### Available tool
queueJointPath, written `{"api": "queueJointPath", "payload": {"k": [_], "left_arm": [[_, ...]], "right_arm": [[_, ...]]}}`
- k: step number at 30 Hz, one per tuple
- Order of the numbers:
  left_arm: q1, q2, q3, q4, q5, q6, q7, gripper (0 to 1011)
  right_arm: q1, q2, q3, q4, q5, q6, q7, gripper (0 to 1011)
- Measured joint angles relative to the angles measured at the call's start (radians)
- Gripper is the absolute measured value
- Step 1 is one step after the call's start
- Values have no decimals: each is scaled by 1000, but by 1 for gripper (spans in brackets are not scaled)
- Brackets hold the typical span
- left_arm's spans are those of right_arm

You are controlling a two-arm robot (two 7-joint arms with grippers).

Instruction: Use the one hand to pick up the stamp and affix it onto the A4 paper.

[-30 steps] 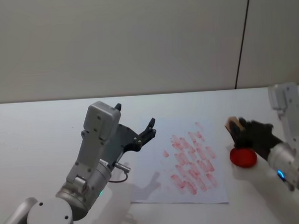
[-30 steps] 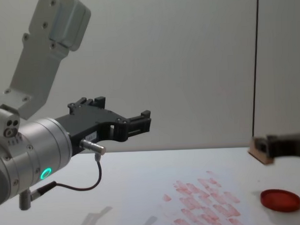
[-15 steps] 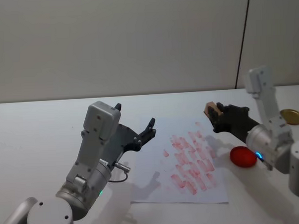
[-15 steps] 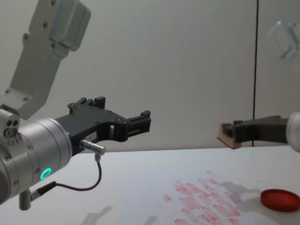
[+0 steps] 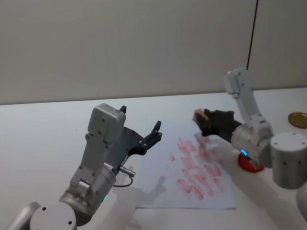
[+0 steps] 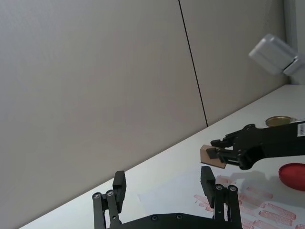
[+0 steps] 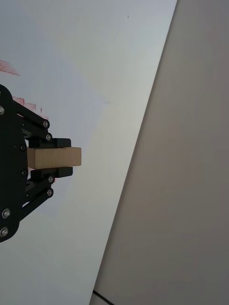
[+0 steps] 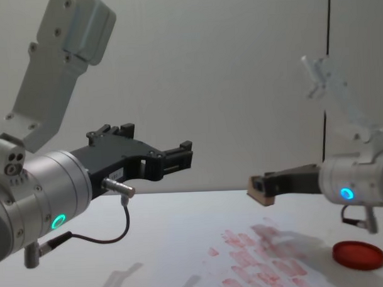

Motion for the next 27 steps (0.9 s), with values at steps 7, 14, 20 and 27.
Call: {"api": "queueJointPath", "payload": {"k": [7, 14, 20, 27], "left_arm": [[0, 0, 0, 0, 0, 0, 0, 993], [0, 0, 0, 0, 0, 0, 0, 993], [0, 0, 0, 0, 0, 0, 0, 993], [0, 0, 0, 0, 0, 0, 0, 993]], "right_arm": [[65, -32, -16, 122, -17, -10, 23, 214], [114, -54, -27, 219, -34, -12, 33, 214], [150, -70, -33, 297, -42, -14, 37, 214], [182, -83, -34, 364, -43, -28, 45, 216]]}}
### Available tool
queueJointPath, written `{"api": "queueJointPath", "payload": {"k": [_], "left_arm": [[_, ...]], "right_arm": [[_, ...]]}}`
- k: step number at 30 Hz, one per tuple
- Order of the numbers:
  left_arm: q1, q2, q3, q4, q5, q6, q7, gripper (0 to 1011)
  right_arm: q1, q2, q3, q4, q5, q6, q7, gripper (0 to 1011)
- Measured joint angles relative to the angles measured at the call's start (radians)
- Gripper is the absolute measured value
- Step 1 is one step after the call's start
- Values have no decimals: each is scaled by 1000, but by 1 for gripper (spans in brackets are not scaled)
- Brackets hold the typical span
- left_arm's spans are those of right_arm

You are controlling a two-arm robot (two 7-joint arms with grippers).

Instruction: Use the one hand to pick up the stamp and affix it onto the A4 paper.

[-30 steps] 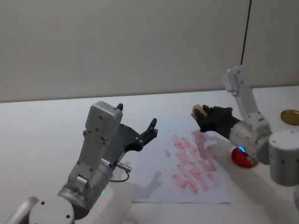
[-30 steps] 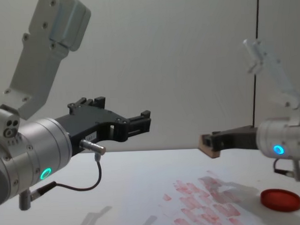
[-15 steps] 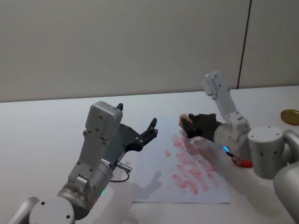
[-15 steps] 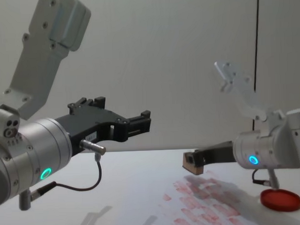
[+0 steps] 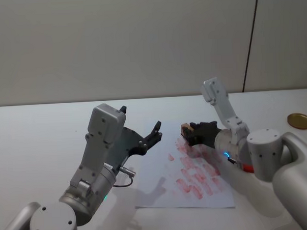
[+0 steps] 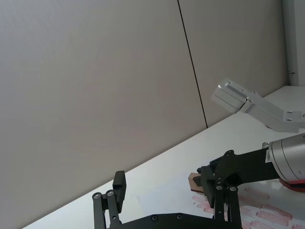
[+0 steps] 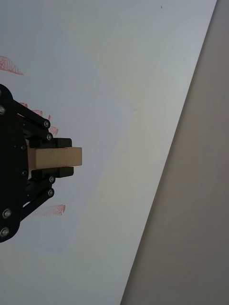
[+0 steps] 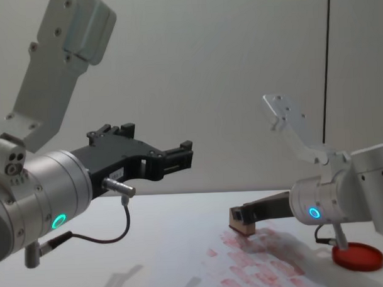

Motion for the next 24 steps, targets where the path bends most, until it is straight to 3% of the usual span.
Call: {"api": "queueJointPath", "payload": {"k": [10, 24], "left_arm": [[0, 0, 0, 0, 0, 0, 0, 993], [0, 0, 0, 0, 0, 0, 0, 993]], "right_arm": [[27, -11, -4, 60, 0, -2, 10, 214], [37, -15, -7, 84, -5, 14, 21, 213]]}}
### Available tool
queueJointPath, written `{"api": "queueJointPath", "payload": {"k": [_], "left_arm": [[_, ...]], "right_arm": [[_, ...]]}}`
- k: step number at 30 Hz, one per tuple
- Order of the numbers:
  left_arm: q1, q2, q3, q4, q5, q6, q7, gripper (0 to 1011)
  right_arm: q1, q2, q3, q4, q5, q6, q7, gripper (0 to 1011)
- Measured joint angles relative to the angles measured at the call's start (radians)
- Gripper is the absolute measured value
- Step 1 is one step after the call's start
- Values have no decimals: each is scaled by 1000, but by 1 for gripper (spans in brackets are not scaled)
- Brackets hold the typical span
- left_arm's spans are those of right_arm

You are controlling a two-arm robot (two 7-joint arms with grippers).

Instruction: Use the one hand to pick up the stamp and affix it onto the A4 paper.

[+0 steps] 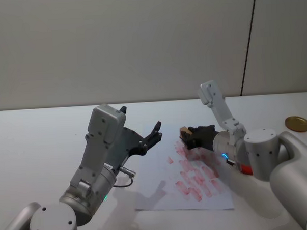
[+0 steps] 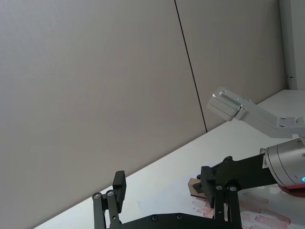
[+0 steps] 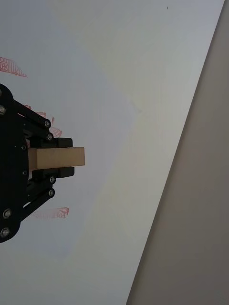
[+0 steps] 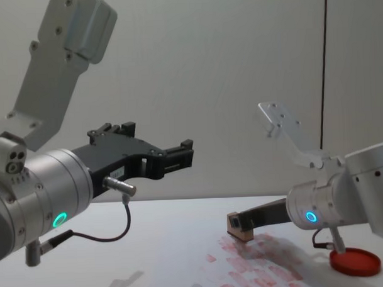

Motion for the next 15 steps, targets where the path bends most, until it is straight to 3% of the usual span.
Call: {"api": "queueJointPath", "payload": {"k": [15], "left_arm": [[0, 0, 0, 0, 0, 0, 0, 993]], "right_arm": [[-4, 2, -3, -10, -7, 11, 3, 216]]}}
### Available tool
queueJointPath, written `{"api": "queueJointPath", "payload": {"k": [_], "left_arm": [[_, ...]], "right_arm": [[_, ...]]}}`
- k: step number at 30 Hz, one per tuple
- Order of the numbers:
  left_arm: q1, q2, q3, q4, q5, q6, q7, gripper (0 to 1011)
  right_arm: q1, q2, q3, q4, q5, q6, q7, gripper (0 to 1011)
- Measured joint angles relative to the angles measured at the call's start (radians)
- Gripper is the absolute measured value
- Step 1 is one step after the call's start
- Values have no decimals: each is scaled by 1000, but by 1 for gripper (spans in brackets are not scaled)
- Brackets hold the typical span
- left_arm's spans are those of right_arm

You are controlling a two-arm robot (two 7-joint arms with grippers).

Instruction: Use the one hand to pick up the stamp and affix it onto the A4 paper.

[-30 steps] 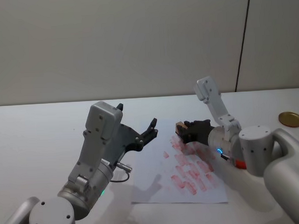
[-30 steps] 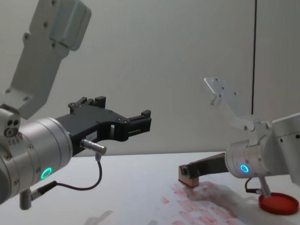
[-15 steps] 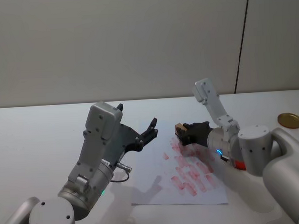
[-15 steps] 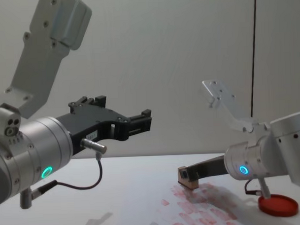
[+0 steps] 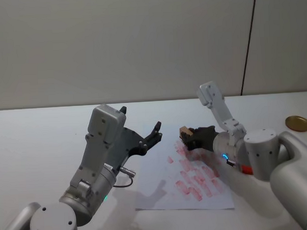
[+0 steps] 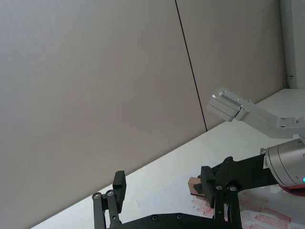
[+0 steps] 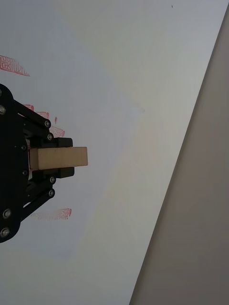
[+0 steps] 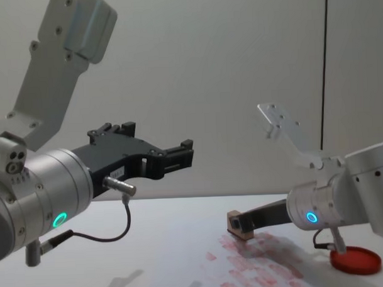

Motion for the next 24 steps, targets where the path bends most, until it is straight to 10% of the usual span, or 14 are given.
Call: {"api": "queueJointPath", "payload": {"k": [24], "left_arm": [[0, 0, 0, 0, 0, 0, 0, 993]], "right_arm": [[-92, 43, 22, -327, 15, -58, -61, 216]]}}
